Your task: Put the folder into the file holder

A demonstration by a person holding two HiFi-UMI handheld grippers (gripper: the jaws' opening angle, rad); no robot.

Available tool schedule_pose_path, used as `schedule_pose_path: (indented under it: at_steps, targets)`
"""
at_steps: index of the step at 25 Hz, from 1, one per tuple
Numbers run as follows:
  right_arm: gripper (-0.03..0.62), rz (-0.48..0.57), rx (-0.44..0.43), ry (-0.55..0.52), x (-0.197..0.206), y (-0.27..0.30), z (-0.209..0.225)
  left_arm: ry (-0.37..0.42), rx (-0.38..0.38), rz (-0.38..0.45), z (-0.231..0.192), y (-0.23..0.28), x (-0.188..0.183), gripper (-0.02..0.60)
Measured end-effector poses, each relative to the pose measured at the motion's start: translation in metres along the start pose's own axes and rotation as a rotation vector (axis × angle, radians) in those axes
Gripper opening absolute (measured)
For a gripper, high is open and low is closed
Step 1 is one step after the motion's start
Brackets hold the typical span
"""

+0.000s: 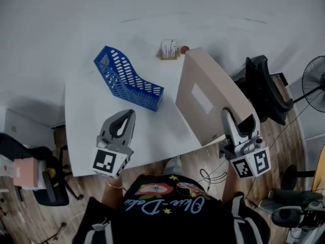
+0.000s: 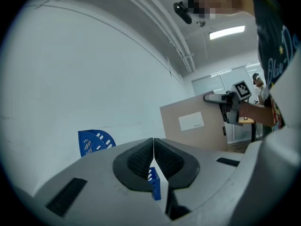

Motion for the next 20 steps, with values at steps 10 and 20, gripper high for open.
schedule_pose_path:
  at_steps: [10,20]
  targets:
    - [0.273,0.07,-0.209,0.036,-0.023,0.058,0.022,0.004,-0.171,-0.013,-0.001,0.008,-0.011,0.005]
    - [0.273,0.144,-0.426,0.089,-0.035,0.102,0.026,-0.004,-0.353,-0.025,0.013,-0.007,-0.007,0.005]
Point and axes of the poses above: the fingertips, and each gripper's own axes: y forward along the fingers, z to its right, x out of its underside, the point moved 5 cm from there along -y, backward along the fingers, and after that the axes turned 2 degrees about -y, right-handed, at the moved point
